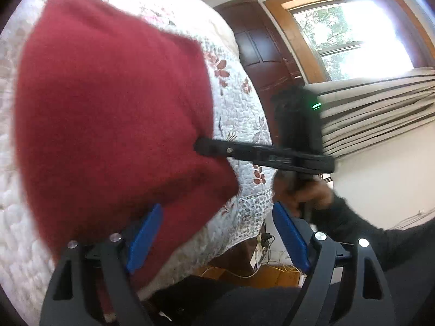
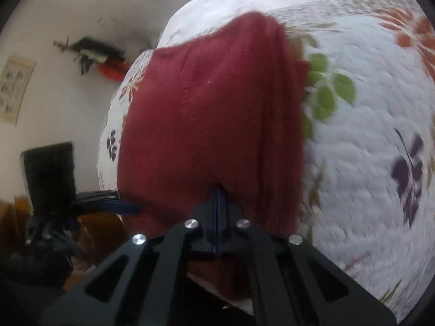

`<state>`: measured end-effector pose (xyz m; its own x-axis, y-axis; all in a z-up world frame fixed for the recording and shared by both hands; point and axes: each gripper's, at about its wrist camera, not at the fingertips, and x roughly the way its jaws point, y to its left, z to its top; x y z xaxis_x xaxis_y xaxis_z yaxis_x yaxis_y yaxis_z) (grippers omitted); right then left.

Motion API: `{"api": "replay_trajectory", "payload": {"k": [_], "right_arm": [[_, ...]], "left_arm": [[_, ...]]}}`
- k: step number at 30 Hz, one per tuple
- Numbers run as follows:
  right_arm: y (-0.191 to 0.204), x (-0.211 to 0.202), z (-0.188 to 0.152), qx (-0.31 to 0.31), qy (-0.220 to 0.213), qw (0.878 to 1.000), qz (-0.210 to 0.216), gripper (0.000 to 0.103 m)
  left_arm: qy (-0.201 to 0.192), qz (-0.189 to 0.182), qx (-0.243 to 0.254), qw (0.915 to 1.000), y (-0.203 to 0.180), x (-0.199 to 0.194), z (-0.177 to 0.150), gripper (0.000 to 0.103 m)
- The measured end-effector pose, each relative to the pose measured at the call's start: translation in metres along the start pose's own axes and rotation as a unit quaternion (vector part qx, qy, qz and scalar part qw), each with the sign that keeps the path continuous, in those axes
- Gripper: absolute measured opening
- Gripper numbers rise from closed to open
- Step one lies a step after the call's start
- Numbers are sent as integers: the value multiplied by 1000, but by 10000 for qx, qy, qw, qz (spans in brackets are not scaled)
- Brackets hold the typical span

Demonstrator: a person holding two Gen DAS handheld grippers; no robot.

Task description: Fold small clothes

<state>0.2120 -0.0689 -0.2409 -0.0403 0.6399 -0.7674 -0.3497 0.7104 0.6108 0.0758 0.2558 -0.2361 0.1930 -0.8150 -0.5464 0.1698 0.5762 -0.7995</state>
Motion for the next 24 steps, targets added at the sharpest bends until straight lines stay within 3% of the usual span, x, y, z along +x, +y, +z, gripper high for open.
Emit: {"api": "replay_trajectory", "payload": {"k": [1, 2, 3, 5, 7, 9, 13, 14, 16, 17, 18, 20, 21, 24], "right_arm": [[8, -8, -3, -75, -72, 9999, -4, 1], [21, -22, -10, -200, -224, 9995, 8, 9], [30, -30, -15, -249, -331, 9991, 20, 18], [38, -34, -29, -286, -393, 9988, -75, 24], [33, -17, -41, -235, -166, 9989, -384, 22], [15, 5, -57, 57, 139, 9984, -550, 14], [27, -5, -72, -5, 18, 9978, -670, 15], [34, -12, -70, -90, -67, 9973, -732, 23], [59, -35, -74, -368, -327, 9924, -1129, 57], [77, -51, -77, -509, -529, 9855, -1528, 83], [96, -66, -82, -615, -755, 9779, -1852, 95], [122, -89, -90, -742, -1090, 9687, -2101, 94], [135, -99, -94, -731, -1243, 9630, -2276, 95], [159, -114, -102, -629, -1483, 9503, -2663, 97]], "left_arm": [[-140, 92, 9, 9999, -2, -11, -4, 93], [-336, 223, -32, 9992, -2, -24, -8, 98], [-495, 324, -88, 9982, -3, -33, -9, 100], [-904, 629, -391, 9931, 12, -50, -15, 99], [-830, 804, -834, 9898, 34, -46, -20, 99], [-763, 768, -976, 9893, 43, -36, -27, 99], [-426, 1115, -947, 9883, 44, -14, -40, 99], [-387, 1289, -964, 9862, 39, -16, -43, 99], [-457, 1661, -981, 9802, 26, -27, -51, 99], [-706, 1863, -842, 9763, 11, -40, -55, 99], [-912, 2034, -664, 9726, -4, -55, -55, 99], [-1428, 2538, -240, 9564, -42, -79, -66, 99], [-1677, 2947, -11, 9408, -69, -92, -71, 99], [-1701, 3891, 115, 9053, -117, -108, -77, 99]]}}
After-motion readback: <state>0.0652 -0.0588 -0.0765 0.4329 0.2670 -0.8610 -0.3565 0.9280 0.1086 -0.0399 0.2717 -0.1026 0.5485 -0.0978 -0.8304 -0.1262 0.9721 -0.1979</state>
